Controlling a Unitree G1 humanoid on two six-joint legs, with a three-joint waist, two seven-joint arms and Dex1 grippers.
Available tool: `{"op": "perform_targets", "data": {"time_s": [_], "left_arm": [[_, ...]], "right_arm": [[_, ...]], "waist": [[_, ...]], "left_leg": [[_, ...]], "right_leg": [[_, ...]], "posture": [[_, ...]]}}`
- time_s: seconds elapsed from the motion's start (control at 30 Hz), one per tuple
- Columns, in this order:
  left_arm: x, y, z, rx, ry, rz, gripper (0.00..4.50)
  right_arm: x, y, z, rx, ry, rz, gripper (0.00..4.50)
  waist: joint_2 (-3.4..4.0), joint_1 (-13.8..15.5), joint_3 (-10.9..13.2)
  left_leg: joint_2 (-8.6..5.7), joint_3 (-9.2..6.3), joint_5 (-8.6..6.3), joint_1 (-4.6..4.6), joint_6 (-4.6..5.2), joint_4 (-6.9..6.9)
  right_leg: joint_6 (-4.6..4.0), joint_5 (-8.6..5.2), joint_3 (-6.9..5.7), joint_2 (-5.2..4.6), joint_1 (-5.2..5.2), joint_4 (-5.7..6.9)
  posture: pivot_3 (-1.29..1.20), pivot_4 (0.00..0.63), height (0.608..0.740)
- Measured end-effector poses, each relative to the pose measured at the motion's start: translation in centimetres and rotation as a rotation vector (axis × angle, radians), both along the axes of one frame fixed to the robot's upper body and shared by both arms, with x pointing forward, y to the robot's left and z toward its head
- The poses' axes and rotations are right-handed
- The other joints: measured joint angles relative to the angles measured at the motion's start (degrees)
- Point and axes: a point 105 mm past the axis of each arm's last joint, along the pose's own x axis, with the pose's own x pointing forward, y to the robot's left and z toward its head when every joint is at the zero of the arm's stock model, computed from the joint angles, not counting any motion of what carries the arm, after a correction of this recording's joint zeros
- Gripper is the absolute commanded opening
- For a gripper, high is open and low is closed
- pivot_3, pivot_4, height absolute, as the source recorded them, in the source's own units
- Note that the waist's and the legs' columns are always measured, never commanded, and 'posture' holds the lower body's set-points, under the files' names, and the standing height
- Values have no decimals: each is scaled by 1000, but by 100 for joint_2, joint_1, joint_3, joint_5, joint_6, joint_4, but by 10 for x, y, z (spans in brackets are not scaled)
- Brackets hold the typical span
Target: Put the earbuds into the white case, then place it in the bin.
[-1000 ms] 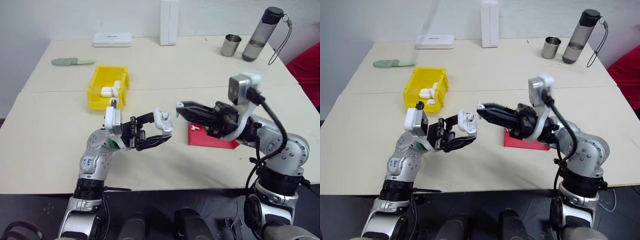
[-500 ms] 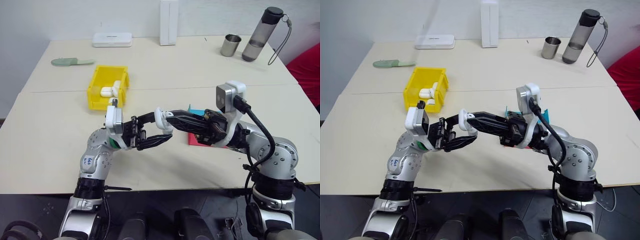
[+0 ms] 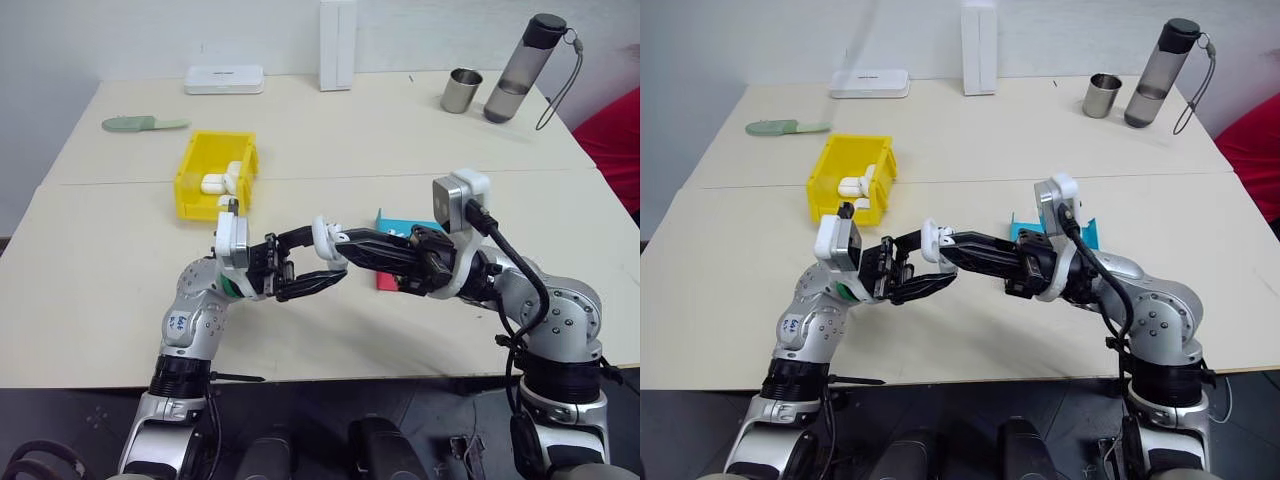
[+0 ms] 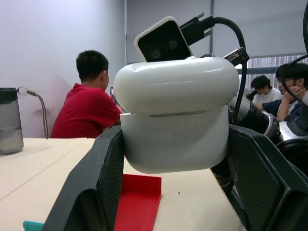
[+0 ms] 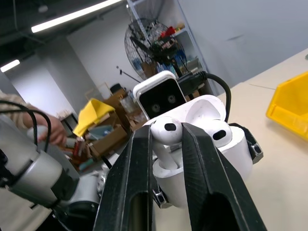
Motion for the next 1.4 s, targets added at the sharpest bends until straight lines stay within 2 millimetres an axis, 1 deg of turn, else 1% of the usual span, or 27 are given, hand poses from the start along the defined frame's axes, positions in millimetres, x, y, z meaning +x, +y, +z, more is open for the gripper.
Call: {"op": "perform_targets", "data": {"time_s": [0.1,0.4,0.43,0.53,0.6,0.67,0.7,0.8,0.83,0.9,1.0,1.03,1.1,1.13,1.17,1.2,1.27,1.4], "left_arm": [[1,-1,-2,8,13,0,2764],[4,-1,-7,14,39,7,2764],[4,-1,-7,14,39,7,2764],[5,1,-6,8,37,17,2764],[5,3,-5,3,34,26,2764],[6,4,-5,1,33,28,2764],[6,4,-5,1,33,28,2764],[4,3,0,-12,8,24,2764],[4,5,0,-5,3,28,2764],[5,9,0,10,-6,38,2764],[7,13,-5,74,-30,73,2764],[9,15,-8,105,-39,89,2764],[13,14,-17,227,-85,122,2764],[17,14,-22,297,-111,140,2764],[18,14,-24,331,-128,150,2764],[19,12,-27,380,-156,155,2764],[18,6,-31,422,-183,146,2764],[19,-6,-33,460,-202,132,2764]], "right_arm": [[0,0,-3,-28,-37,-9,504],[2,0,-8,-66,-52,-35,504],[3,0,-8,-67,-51,-38,1001],[4,-1,-8,-70,-49,-48,1704],[3,-2,-8,-71,-51,-46,2513],[3,-4,-7,-69,-54,-48,3202],[1,-6,-6,-71,-56,-46,3370],[-5,-20,-16,-131,14,-32,4338],[-7,-28,-18,-152,38,-33,4470],[-8,-41,-17,-169,43,-60,4470],[-7,-54,-15,-181,10,-115,4470],[-6,-55,-14,-178,-6,-128,4296],[-3,-57,-11,-189,-64,-157,3894],[-2,-57,-10,-207,-107,-164,3546],[-2,-55,-9,-220,-135,-160,3203],[-2,-50,-9,-247,-170,-149,2852],[-1,-43,-9,-274,-203,-134,2140],[-3,-19,-7,-322,-271,-77,736]], "waist": [[-1,-2,0],[-1,1,1],[-1,1,1],[-1,3,1],[-2,3,1],[-2,6,1],[-2,12,1],[-5,60,2],[-5,74,2],[-6,114,3],[-7,140,3],[-7,141,3],[-7,149,3],[-7,151,3],[-7,152,3],[-7,151,3],[-7,151,3],[-7,149,3]], "left_leg": [[0,0,0,0,0,-1],[1,0,0,0,0,0],[1,0,0,0,0,0],[0,0,0,0,0,0],[1,0,0,0,0,0],[0,0,0,0,0,-1],[1,0,0,0,0,-1],[0,-1,-2,0,3,0],[0,1,-2,0,3,0],[1,2,-2,0,4,0],[6,3,-2,0,3,0],[6,5,-2,0,3,-1],[5,6,-2,0,3,0],[5,7,-2,0,3,-1],[5,6,-2,0,4,-2],[5,6,-2,0,4,-1],[5,6,-3,0,5,-3],[7,3,-2,0,4,-2]], "right_leg": [[0,0,0,0,1,-1],[0,0,0,0,0,-2],[0,0,0,0,1,-2],[0,0,0,0,1,-3],[0,0,0,0,1,-4],[0,0,0,0,1,-4],[0,0,0,0,1,-5],[0,0,-2,-2,8,-12],[0,0,-1,-2,10,-18],[0,0,0,0,12,-22],[0,0,0,6,15,-27],[0,0,2,7,16,-29],[0,0,2,8,18,-30],[0,0,3,8,18,-32],[0,0,3,8,18,-34],[0,0,3,8,18,-34],[0,0,2,7,18,-38],[0,0,1,7,15,-39]], "posture": [[0,150,740],[0,150,740],[0,150,740],[0,150,740],[0,150,740],[0,150,740],[0,150,740],[0,150,740],[0,150,740],[0,150,740],[0,150,740],[0,150,740],[0,150,740],[0,150,740],[0,150,740],[0,150,740],[0,150,740],[0,150,740]]}}
